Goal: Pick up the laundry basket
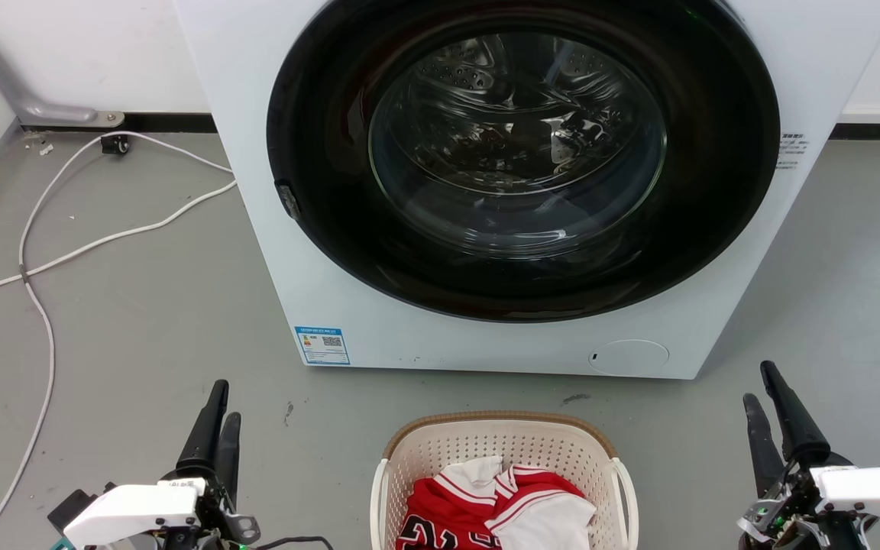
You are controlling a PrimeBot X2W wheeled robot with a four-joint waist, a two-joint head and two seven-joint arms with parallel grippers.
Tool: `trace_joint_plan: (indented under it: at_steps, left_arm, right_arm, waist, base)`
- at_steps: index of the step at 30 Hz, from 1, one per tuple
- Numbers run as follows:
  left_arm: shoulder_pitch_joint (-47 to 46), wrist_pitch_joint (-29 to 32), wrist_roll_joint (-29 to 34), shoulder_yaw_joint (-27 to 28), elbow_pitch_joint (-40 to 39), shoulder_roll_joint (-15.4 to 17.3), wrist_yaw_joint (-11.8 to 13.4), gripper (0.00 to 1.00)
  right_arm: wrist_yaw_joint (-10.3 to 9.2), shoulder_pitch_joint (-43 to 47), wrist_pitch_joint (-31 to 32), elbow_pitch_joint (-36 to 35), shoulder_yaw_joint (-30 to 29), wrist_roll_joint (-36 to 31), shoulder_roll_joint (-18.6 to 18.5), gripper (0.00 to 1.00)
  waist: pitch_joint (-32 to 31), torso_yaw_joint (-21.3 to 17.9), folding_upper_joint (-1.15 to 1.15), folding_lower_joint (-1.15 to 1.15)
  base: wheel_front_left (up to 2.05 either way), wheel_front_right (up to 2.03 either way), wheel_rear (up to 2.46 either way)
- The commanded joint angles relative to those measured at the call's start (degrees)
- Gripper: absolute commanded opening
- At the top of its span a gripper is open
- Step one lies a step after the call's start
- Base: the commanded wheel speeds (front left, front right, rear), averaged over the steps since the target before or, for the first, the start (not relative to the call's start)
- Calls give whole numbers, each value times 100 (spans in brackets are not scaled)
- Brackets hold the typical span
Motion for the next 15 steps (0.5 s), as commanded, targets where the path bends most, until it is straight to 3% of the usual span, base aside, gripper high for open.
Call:
trace_joint_plan:
  at_steps: [1,7,15]
  left_arm:
    - [-43,-54,61,-24,-148,16,-3,100]
    - [7,-213,203,-33,-282,18,-5,100]
    - [28,-409,866,178,-312,20,36,100]
  right_arm:
    - [1,-46,-51,-149,24,-60,-16,100]
    - [1,-16,-212,-201,-23,-363,-17,100]
    - [1,-71,-409,-219,-237,-1413,-17,100]
  waist:
    - [1,0,0,0]
    - [2,-3,0,0]
    - [8,-5,0,0]
  base:
    - [0,0,0]
    - [0,0,0]
    - [0,0,0]
